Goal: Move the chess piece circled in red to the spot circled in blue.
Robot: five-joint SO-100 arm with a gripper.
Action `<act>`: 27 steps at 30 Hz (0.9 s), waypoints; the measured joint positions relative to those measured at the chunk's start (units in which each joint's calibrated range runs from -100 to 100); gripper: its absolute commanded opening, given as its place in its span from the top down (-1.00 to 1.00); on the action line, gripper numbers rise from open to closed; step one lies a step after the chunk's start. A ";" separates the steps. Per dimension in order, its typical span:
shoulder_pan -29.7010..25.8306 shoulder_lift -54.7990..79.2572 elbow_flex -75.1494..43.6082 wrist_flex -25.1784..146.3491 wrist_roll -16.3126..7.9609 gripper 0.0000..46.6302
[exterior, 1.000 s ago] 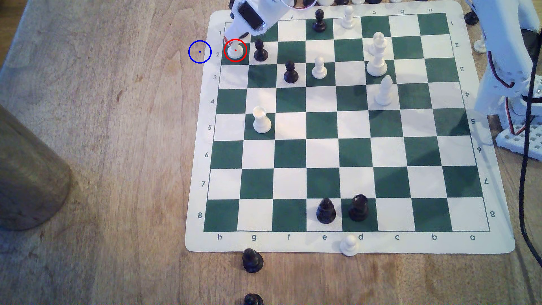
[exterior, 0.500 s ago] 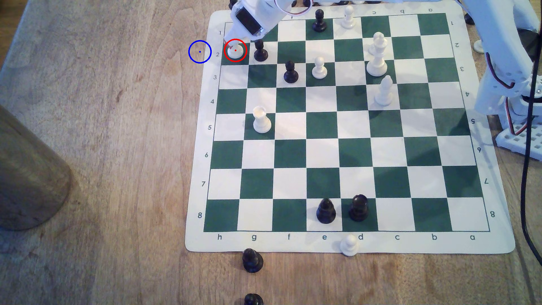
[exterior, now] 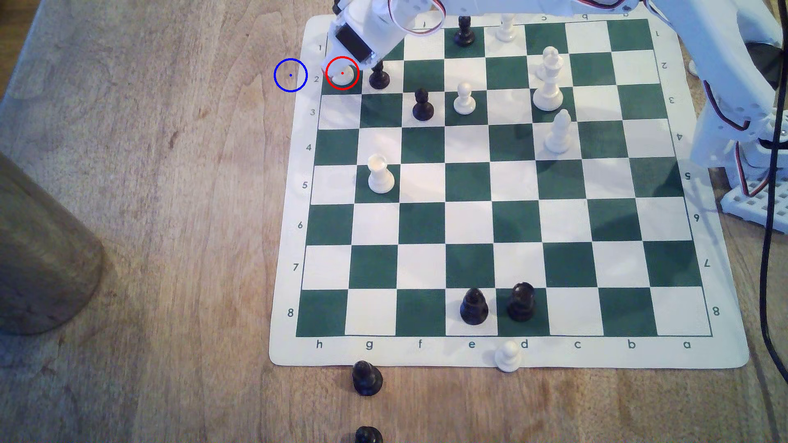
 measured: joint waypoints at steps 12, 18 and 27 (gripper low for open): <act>0.00 0.00 0.00 0.00 0.00 0.85; 0.00 0.00 0.00 0.00 0.00 0.89; -1.25 -0.08 -5.96 5.10 -0.49 0.92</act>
